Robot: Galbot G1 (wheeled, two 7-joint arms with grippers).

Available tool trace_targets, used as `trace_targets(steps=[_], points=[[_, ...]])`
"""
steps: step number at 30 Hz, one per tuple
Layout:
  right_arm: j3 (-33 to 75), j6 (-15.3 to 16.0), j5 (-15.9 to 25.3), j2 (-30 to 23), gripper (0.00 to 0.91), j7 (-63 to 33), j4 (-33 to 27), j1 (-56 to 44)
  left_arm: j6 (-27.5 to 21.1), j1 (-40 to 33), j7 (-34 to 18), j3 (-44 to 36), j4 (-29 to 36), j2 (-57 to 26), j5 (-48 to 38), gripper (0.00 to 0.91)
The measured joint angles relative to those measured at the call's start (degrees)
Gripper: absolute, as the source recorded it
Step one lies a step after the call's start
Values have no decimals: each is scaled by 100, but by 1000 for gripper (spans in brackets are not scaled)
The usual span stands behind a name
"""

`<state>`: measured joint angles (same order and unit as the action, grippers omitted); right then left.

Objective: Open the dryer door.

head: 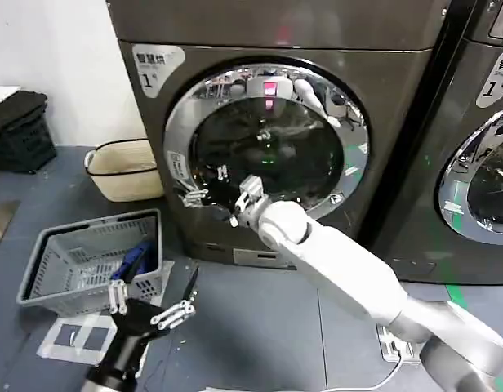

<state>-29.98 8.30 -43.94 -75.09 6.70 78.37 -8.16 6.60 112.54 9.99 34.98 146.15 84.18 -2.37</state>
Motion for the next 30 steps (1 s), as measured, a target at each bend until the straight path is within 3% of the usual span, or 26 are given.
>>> trace_targets(steps=[30], points=[[-112, -217, 23, -229, 907, 958, -825, 211, -1, 84, -3, -14, 96, 7, -21, 907]])
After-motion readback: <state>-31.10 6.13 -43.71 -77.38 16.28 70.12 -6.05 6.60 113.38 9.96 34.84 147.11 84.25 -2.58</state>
